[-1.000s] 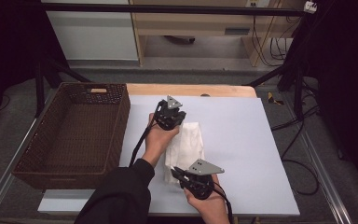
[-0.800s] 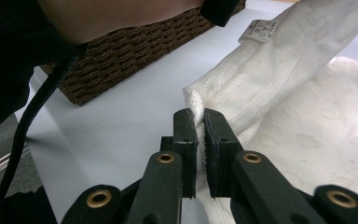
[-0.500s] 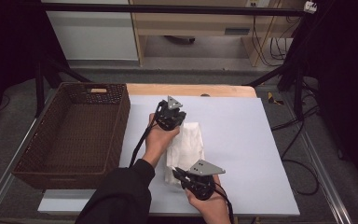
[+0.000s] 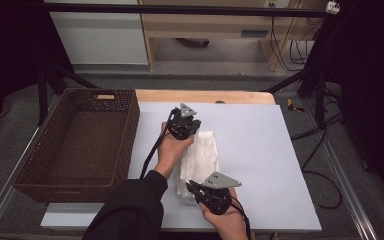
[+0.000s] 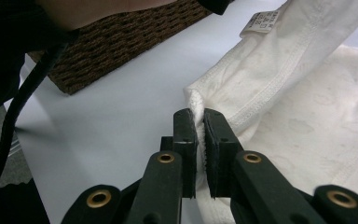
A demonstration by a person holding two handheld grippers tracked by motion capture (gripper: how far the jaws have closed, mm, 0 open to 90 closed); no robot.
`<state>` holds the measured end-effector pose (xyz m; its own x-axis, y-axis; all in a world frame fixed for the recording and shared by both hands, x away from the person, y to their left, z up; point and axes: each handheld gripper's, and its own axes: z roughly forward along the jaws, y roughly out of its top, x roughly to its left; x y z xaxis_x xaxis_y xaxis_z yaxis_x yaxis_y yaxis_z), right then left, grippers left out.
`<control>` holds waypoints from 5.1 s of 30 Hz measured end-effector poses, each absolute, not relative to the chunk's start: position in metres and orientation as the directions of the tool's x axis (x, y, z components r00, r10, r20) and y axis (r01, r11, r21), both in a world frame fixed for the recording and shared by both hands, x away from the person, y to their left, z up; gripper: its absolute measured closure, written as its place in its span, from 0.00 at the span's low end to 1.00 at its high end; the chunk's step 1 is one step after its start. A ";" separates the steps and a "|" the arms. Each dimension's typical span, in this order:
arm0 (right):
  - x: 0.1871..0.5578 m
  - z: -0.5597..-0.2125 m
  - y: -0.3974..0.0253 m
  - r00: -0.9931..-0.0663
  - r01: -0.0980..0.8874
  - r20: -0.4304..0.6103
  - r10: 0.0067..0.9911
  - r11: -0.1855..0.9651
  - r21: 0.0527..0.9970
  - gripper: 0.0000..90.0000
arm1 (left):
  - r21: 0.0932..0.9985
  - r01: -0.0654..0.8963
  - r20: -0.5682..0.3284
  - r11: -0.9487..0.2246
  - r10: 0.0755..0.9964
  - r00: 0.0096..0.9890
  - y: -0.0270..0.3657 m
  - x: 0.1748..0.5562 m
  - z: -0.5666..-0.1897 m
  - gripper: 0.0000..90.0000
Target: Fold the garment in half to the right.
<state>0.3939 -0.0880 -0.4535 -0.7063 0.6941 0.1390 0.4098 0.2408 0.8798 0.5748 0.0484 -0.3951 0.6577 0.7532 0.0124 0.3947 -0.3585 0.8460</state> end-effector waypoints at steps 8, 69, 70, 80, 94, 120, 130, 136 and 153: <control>0.393 -0.454 -0.087 -0.708 0.410 0.136 0.694 0.247 0.878 0.94 | 0.846 0.394 0.011 -0.360 0.749 0.662 0.045 0.573 -0.396 0.97; 0.396 -0.458 -0.115 -0.655 0.447 0.150 0.741 0.219 0.867 0.94 | 0.865 0.403 -0.037 -0.300 0.763 0.645 0.030 0.581 -0.400 0.92; 0.397 -0.458 -0.116 -0.651 0.452 0.150 0.744 0.222 0.864 0.93 | 0.869 0.400 -0.035 -0.291 0.771 0.636 0.030 0.579 -0.398 0.86; 0.397 -0.469 -0.124 -0.597 0.518 0.188 0.780 0.195 0.833 0.91 | 0.910 0.326 -0.004 -0.257 0.780 0.626 0.058 0.541 -0.382 0.67; 0.388 -0.477 -0.145 -0.531 0.578 0.246 0.811 0.134 0.805 0.90 | 0.913 0.327 -0.016 -0.243 0.781 0.624 0.109 0.480 -0.429 0.61; 0.381 -0.470 -0.167 -0.474 0.567 0.197 0.858 0.126 0.814 0.67 | 0.905 0.356 0.001 -0.235 0.835 0.550 0.145 0.461 -0.452 0.38; 0.382 -0.468 -0.173 -0.461 0.551 0.177 0.869 0.124 0.825 0.66 | 0.902 0.367 -0.014 -0.227 0.836 0.549 0.150 0.461 -0.454 0.37; 0.386 -0.470 -0.177 -0.453 0.561 0.168 0.876 0.133 0.817 0.66 | 0.900 0.376 -0.027 -0.219 0.835 0.550 0.153 0.462 -0.456 0.36; 0.394 -0.477 -0.186 -0.421 0.590 0.148 0.895 0.146 0.794 0.60 | 0.888 0.413 -0.057 -0.204 0.841 0.538 0.154 0.463 -0.458 0.28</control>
<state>0.3940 -0.1861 -0.4769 -0.4211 0.8948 0.1484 0.5897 0.1458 0.7944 0.4634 0.1541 -0.4576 0.5376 0.8412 -0.0574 0.4132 -0.2035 0.8876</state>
